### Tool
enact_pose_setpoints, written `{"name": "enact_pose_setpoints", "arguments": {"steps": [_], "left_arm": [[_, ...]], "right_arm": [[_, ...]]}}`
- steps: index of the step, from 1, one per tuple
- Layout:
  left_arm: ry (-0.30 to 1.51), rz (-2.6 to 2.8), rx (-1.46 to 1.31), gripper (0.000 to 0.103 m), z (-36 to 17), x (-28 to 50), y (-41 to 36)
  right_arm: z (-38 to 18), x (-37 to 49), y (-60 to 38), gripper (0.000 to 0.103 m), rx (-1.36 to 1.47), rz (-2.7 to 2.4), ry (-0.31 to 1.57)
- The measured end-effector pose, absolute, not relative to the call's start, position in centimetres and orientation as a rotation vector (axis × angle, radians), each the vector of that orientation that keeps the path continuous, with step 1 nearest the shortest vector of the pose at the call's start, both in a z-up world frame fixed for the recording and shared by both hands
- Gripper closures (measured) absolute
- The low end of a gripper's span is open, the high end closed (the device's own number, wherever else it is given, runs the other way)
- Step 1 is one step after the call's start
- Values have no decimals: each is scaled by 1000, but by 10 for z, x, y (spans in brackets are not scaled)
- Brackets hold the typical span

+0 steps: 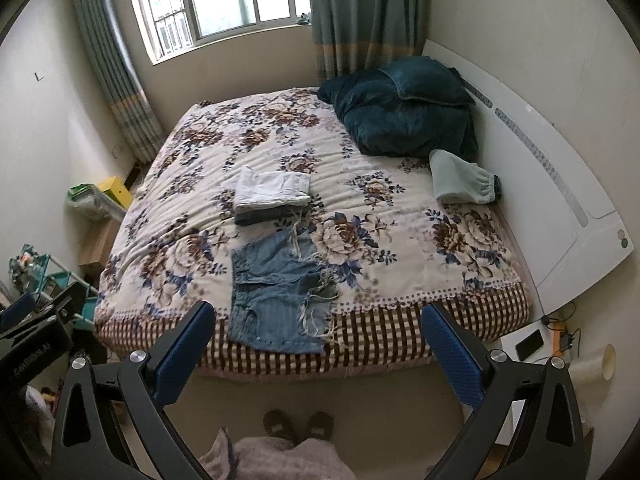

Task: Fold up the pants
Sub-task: 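Lower both tools to the shorts and grasp the waistband and frayed leg hem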

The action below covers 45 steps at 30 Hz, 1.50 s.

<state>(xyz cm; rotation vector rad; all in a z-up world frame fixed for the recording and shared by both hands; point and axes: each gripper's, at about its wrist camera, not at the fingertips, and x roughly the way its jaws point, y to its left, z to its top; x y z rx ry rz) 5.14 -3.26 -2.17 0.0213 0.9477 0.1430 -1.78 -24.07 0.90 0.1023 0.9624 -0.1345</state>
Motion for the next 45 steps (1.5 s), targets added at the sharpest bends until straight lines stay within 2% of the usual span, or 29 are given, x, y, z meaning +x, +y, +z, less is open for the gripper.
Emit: {"name": "enact_pose_setpoints", "arguments": {"steps": [8, 20, 24, 29, 32, 38, 43, 44, 45], "left_arm": [[1080, 180, 76, 0, -119, 133, -34], [1262, 88, 84, 0, -289, 331, -6], [1312, 11, 123, 0, -364, 390, 1], [1446, -32, 25, 1, -469, 443, 20], [1503, -58, -85, 21, -523, 466, 28], [1536, -89, -202, 22, -585, 477, 24], [1498, -72, -177, 24, -597, 477, 11], [1485, -48, -193, 35, -595, 476, 12], [1477, -23, -201, 51, -594, 474, 15]], "right_arm": [[-95, 90, -271, 0, 120, -178, 1057], [-308, 312, -273, 0, 146, -109, 1296], [-394, 384, -268, 0, 159, -70, 1414], [-494, 456, -265, 0, 124, -20, 1502], [-554, 496, -261, 0, 114, 27, 1548], [-647, 556, -244, 0, 71, 152, 1605], [-696, 589, -241, 0, 134, 225, 1643], [-702, 594, -242, 0, 166, 231, 1648], [-706, 598, -242, 5, 197, 237, 1647]]}}
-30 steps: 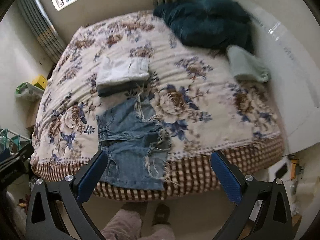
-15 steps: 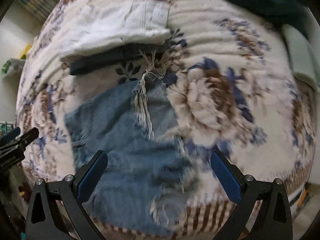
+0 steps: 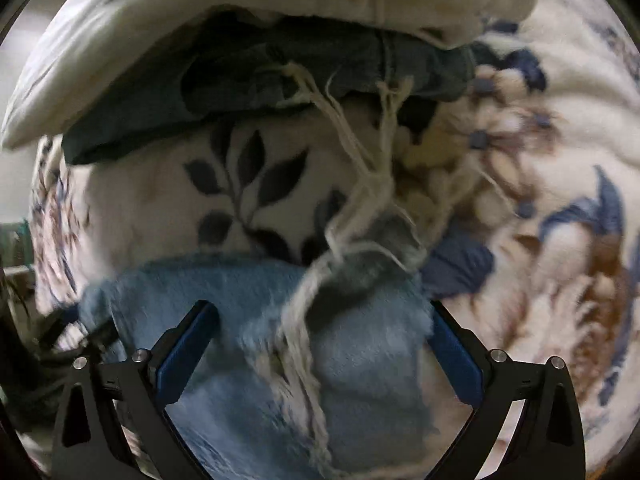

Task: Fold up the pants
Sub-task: 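Lower both tools to the shorts and grasp the waistband and frayed leg hem, then lift the shorts with both grippers and fold the leg hem toward the waistband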

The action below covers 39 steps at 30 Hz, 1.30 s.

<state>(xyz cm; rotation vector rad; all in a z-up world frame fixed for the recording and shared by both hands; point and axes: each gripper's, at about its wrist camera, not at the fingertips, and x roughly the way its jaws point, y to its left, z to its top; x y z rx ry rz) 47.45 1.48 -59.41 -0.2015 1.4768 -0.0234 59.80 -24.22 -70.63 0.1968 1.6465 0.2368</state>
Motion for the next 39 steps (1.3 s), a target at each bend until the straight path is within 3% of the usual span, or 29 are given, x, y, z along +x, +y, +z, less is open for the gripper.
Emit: {"name": "enact_pose_setpoints", "arguments": {"steps": [1, 3, 4, 6, 17, 26, 32, 39], "left_arm": [[1471, -1, -210, 57, -592, 472, 19], [1461, 17, -252, 71, -588, 467, 26], [1453, 17, -268, 73, -586, 464, 27], [1442, 13, -259, 79, -581, 458, 24], [1285, 3, -233, 83, -482, 393, -2], [1205, -13, -264, 83, -392, 316, -14], [1290, -29, -277, 83, -412, 237, -11], [1445, -41, -228, 79, -495, 156, 5]], "right_arm": [[-708, 601, -242, 9, 217, 239, 1631], [-709, 603, -242, 55, 227, 236, 1604], [-708, 603, -242, 61, 224, 227, 1602], [-703, 599, -245, 87, 263, 236, 1581], [-626, 538, -265, 91, 328, 219, 1461], [-534, 416, -278, 92, 417, 215, 1353], [-509, 283, -268, 92, 404, 198, 1384], [-559, 160, -246, 92, 355, 171, 1542]]}}
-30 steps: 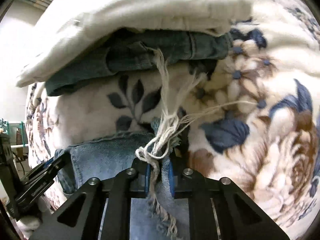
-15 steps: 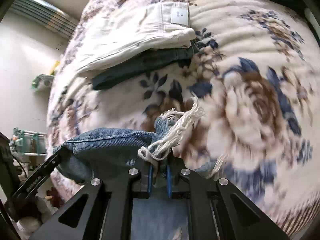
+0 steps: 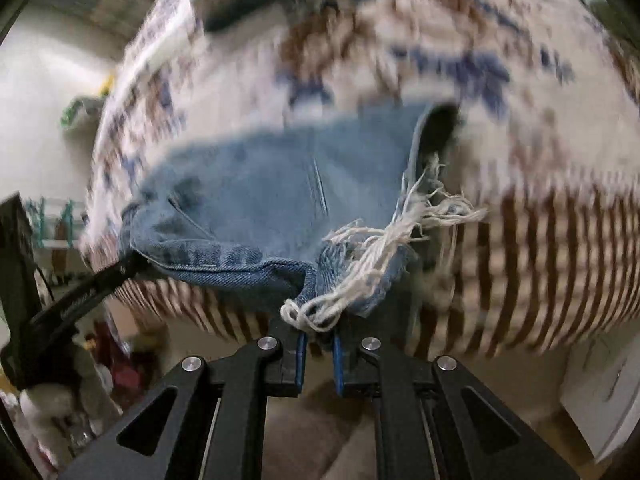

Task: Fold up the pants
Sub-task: 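Lift the shorts with both grippers and fold the leg hem toward the waistband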

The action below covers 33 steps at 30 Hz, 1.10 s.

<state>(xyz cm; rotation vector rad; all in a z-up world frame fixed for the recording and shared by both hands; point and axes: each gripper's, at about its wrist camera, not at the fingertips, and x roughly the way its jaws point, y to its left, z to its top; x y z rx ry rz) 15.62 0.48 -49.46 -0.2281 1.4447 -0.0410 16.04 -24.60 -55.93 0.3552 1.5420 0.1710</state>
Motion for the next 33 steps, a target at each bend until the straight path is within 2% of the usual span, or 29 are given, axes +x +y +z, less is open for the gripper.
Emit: {"name": "enact_pose_setpoints", "arguments": {"steps": [2, 3, 4, 5, 6, 7, 8, 9, 14, 19, 24, 27, 31, 32, 33], "left_arm": [[1463, -27, -170, 71, -514, 144, 7], [1464, -28, -146, 63, -519, 139, 7], [1461, -43, -137, 60, -523, 134, 9], [1457, -61, -134, 58, -525, 126, 13], [1445, -69, -122, 51, -523, 120, 16], [1432, -77, -98, 44, -520, 112, 19], [1427, -82, -72, 27, -516, 105, 22], [1424, -85, -63, 20, -511, 98, 26], [1386, -34, -124, 19, -480, 96, 55], [1298, -5, -343, 19, -466, 176, 73], [1445, -127, -488, 19, -531, 286, 64], [1540, -175, -462, 19, -566, 317, 45], [1555, -189, -382, 19, -586, 319, 34], [1542, -189, -364, 23, -586, 316, 33], [1526, -189, -345, 35, -584, 312, 31]], "right_arm": [[-581, 143, -237, 91, 283, 173, 1570], [-591, 138, -233, 87, 249, 170, 1596], [-602, 134, -231, 84, 231, 167, 1624], [-611, 132, -231, 71, 213, 171, 1656], [-618, 130, -231, 47, 191, 173, 1686], [-623, 127, -233, 33, 177, 169, 1717], [-625, 126, -237, 19, 178, 173, 1734], [-621, 122, -243, 19, 193, 182, 1734], [-582, 116, -290, 19, 343, 121, 1697], [-570, 152, -346, 19, 587, 29, 1570], [-614, 228, -368, 21, 669, 12, 1568], [-650, 252, -366, 21, 598, 1, 1670], [-658, 250, -371, 21, 564, 29, 1711], [-659, 247, -372, 21, 580, 52, 1712], [-665, 251, -367, 21, 594, 76, 1714]]}}
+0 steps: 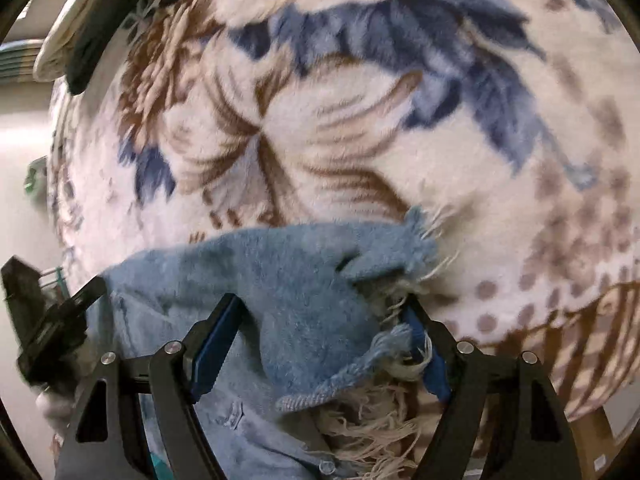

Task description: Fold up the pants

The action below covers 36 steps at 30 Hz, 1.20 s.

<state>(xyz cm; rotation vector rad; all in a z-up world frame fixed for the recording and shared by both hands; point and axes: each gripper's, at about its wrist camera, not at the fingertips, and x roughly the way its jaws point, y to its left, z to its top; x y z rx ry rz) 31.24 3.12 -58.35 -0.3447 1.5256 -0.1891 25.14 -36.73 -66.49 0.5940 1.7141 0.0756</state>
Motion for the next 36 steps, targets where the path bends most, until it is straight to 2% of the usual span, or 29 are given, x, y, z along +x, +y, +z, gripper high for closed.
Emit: {"name": "enact_pose_setpoints", "arguments": {"steps": [1, 2, 3, 5, 8, 17, 19, 20, 22, 23, 24, 26, 27, 29, 32, 34, 35, 36], "left_arm": [[1507, -201, -333, 45, -580, 309, 29], [1492, -208, -299, 59, -576, 306, 25], [1473, -213, -267, 63, -571, 303, 19], [1433, -208, -223, 68, -557, 299, 13], [1407, -193, -228, 72, -541, 302, 12], [1355, -177, -230, 72, -527, 392, 18], [1386, -170, -265, 65, -537, 405, 26], [1430, -167, -295, 60, -545, 408, 33], [1466, -191, -412, 60, -546, 400, 53], [1458, -192, -466, 61, -541, 391, 63], [1443, -185, -507, 61, -534, 379, 73], [1414, -178, -580, 59, -521, 354, 89], [1407, -180, -609, 55, -515, 342, 93], [1403, -192, -638, 44, -512, 321, 92], [1467, -200, -613, 42, -532, 299, 77], [1475, -188, -574, 48, -542, 284, 66], [1472, -199, -553, 70, -543, 280, 60], [1469, -191, -499, 76, -541, 274, 55]], "right_arm": [[-665, 248, -367, 26, 592, 95, 1711], [-662, 244, -364, 49, 578, 113, 1689], [-662, 243, -362, 64, 570, 129, 1674], [-656, 244, -358, 75, 543, 143, 1647], [-640, 265, -358, 80, 478, 149, 1576], [-597, 366, -369, 83, 443, 168, 1480], [-602, 396, -365, 82, 426, 187, 1489], [-610, 410, -365, 78, 429, 181, 1529], [-627, 429, -355, 72, 426, 153, 1606], [-629, 430, -356, 65, 423, 152, 1627], [-628, 426, -358, 52, 425, 157, 1636], [-622, 407, -368, 32, 460, 181, 1624], [-619, 395, -373, 31, 481, 179, 1625], [-618, 366, -383, 31, 539, 168, 1640], [-634, 309, -385, 31, 652, 144, 1689], [-648, 274, -383, 31, 697, 127, 1729], [-656, 260, -381, 35, 716, 124, 1754], [-665, 246, -377, 58, 748, 134, 1768]]}}
